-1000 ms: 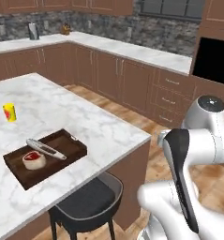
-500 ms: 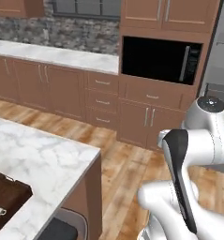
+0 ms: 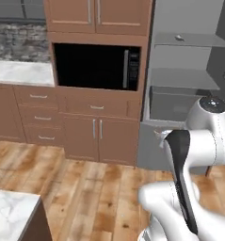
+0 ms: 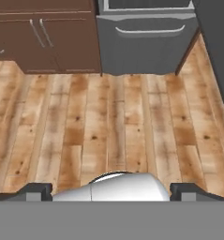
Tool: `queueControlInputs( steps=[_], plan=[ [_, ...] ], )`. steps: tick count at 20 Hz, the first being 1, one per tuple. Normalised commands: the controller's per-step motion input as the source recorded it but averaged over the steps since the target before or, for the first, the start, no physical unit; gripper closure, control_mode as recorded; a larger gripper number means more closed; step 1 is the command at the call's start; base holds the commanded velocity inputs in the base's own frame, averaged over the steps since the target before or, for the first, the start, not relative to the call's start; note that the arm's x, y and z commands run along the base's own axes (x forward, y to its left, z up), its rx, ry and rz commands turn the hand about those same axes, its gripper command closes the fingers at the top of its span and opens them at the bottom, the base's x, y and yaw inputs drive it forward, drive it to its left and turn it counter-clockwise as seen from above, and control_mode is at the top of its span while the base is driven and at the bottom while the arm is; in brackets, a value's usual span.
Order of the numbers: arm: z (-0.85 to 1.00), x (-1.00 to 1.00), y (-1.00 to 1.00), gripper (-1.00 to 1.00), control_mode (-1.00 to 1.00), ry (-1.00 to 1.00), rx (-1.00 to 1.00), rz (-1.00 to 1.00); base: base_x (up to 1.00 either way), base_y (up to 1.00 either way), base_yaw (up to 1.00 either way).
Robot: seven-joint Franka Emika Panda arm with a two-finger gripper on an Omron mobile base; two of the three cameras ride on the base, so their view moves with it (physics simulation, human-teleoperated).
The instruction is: Gather the sweet potato and bell pepper from the fridge and place them on a tray on the dining counter. Then gather the steak and fish from the fridge and place them on the other tray.
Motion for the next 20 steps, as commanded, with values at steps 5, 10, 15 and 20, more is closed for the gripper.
queueControlInputs(
  steps=[5, 10, 15, 20],
  plan=[
    [0.0, 0.0, 0.0, -1.0, 1.0, 0.0, 0.0, 0.0, 0.76, -0.46, -0.35],
    [0.0, 0.0, 0.0, -1.0, 1.0, 0.0, 0.0, 0.0, 0.84, -0.45, -0.24],
    [0.0, 0.0, 0.0, -1.0, 1.0, 0.0, 0.0, 0.0, 0.77, -0.51, -0.18],
    [0.0, 0.0, 0.0, -1.0, 1.0, 0.0, 0.0, 0.0, 0.71, -0.49, -0.18]
  ],
)
